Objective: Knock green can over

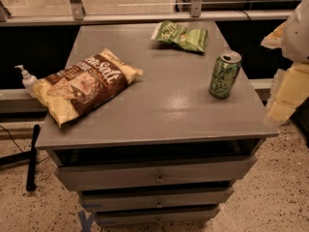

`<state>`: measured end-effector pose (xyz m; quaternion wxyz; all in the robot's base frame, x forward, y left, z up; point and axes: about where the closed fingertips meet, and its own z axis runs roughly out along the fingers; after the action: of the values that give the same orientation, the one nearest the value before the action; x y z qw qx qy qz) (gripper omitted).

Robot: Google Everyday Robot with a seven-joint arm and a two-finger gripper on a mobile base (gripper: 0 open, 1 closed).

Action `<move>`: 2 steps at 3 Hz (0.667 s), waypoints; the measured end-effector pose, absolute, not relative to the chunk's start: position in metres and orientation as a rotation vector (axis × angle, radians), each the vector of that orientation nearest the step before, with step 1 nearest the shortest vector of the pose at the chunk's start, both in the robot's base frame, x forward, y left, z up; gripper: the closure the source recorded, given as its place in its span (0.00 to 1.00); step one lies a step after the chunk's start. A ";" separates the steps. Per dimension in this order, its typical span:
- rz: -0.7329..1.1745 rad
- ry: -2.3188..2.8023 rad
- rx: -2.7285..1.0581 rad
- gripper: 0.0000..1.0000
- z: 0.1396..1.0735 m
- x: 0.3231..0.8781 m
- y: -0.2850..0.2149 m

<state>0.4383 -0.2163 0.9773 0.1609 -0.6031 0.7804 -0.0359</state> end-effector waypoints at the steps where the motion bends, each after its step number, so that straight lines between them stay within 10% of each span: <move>1: -0.103 2.228 -1.722 0.00 0.977 0.438 -0.216; 2: -0.039 2.200 -1.676 0.00 0.969 0.442 -0.218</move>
Offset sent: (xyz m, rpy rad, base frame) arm 0.0122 -0.0066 -0.0286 0.1963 -0.0197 -0.0117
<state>0.4423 -0.2180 0.9687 0.1867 -0.5953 0.7814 -0.0138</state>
